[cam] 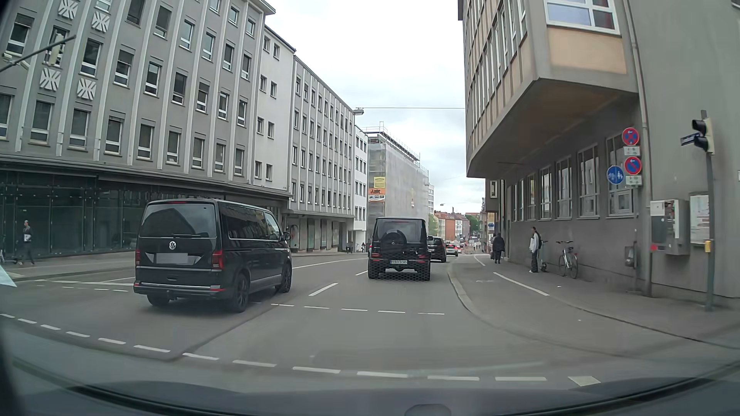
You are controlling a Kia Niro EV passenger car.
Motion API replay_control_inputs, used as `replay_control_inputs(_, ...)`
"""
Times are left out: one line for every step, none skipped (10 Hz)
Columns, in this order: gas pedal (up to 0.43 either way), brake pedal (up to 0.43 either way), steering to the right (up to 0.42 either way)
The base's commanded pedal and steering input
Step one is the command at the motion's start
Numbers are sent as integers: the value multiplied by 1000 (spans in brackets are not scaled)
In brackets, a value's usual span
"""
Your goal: Follow the waypoints while adhering to traffic rules and regulations
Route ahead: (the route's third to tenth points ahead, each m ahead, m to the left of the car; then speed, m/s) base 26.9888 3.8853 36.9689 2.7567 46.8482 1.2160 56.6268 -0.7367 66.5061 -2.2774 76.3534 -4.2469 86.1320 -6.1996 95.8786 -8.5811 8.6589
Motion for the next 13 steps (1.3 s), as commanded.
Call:
replay_control_inputs(177, 0, -5)
replay_control_inputs(177, 0, -4)
replay_control_inputs(177, 0, -2)
replay_control_inputs(177, 0, 4)
replay_control_inputs(209, 0, 8)
replay_control_inputs(209, 0, 10)
replay_control_inputs(209, 0, 13)
replay_control_inputs(209, 0, 16)
replay_control_inputs(209, 0, 20)
replay_control_inputs(209, 0, 28)
replay_control_inputs(197, 0, 32)
replay_control_inputs(169, 0, 33)
replay_control_inputs(157, 0, 34)
